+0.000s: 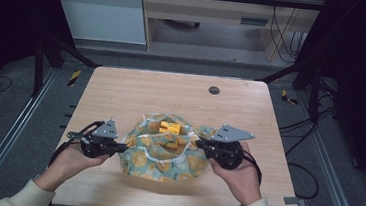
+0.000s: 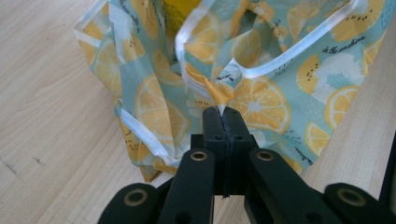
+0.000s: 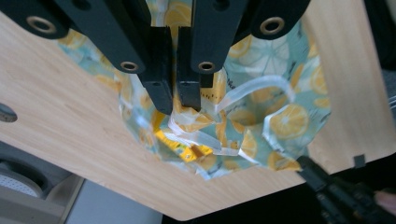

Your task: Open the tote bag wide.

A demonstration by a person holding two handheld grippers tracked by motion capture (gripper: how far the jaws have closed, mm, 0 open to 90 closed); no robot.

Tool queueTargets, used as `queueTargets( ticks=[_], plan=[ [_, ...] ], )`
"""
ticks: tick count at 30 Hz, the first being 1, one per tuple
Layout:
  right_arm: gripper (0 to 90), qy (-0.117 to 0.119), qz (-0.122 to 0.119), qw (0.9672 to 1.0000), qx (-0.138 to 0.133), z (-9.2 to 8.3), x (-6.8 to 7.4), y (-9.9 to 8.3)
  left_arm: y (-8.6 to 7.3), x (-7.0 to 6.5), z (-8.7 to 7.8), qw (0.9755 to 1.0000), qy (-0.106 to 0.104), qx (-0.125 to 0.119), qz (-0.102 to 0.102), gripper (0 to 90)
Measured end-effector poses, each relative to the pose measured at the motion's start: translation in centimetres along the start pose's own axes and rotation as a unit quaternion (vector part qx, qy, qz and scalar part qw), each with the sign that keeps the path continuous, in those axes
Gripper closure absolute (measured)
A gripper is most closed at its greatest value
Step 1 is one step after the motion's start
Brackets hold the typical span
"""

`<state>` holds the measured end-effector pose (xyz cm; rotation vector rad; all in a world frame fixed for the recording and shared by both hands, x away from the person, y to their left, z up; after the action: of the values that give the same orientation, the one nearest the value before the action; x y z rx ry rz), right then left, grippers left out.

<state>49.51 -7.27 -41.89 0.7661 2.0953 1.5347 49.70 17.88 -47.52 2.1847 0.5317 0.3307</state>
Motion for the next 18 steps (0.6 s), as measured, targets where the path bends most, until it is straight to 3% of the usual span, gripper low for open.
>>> queueTargets(
  ticks=[4, 6, 7, 8, 10, 11, 13, 18],
  plan=[
    [87.0, 0.010, -0.005, 0.9999, 0.013, -1.1, 0.5, -1.3, -0.4, -0.2, 0.3, 1.0000, 0.003, 0.003, 0.001, 90.0],
    [87.0, 0.015, -0.006, 0.9994, 0.032, -1.6, 0.8, -3.0, -0.7, -0.3, 0.6, 1.0000, 0.004, 0.003, 0.001, 90.0],
    [87.0, 0.015, -0.006, 0.9994, 0.032, -1.6, 0.8, -3.0, -0.8, -0.4, 0.7, 1.0000, 0.001, 0.003, 0.000, 90.0],
    [87.0, 0.018, -0.007, 0.9985, 0.051, -1.7, 1.0, -4.7, -1.0, -0.5, 0.9, 1.0000, -0.001, 0.004, -0.001, 90.0],
    [87.1, 0.018, -0.004, 0.9982, 0.057, -1.7, 1.0, -5.3, -1.3, -0.6, 1.2, 1.0000, -0.001, 0.004, -0.002, 90.0],
    [87.2, 0.018, -0.001, 0.9974, 0.071, -1.7, 1.0, -6.6, -1.5, -0.7, 1.3, 1.0000, -0.002, 0.009, -0.001, 90.0],
    [87.2, 0.016, 0.004, 0.9964, 0.083, -1.6, 1.0, -7.7, -1.9, -1.0, 1.5, 0.9999, -0.003, 0.010, -0.001, 90.0],
    [87.2, 0.012, 0.007, 0.9944, 0.105, -1.5, 0.7, -9.3, -2.7, -1.7, 2.0, 0.9998, -0.011, 0.014, 0.001, 90.0]
  ],
)
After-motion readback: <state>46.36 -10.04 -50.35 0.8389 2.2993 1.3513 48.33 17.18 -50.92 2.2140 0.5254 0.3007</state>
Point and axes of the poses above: each handheld gripper's, and its own axes: z roughly forward along the jaws, y roughly out of its top, x roughly to its left, the point moved 10 cm from there along z, roughly forward along the jaws, and after that the axes turned 12 degrees about -x, right-handed, at the moved point
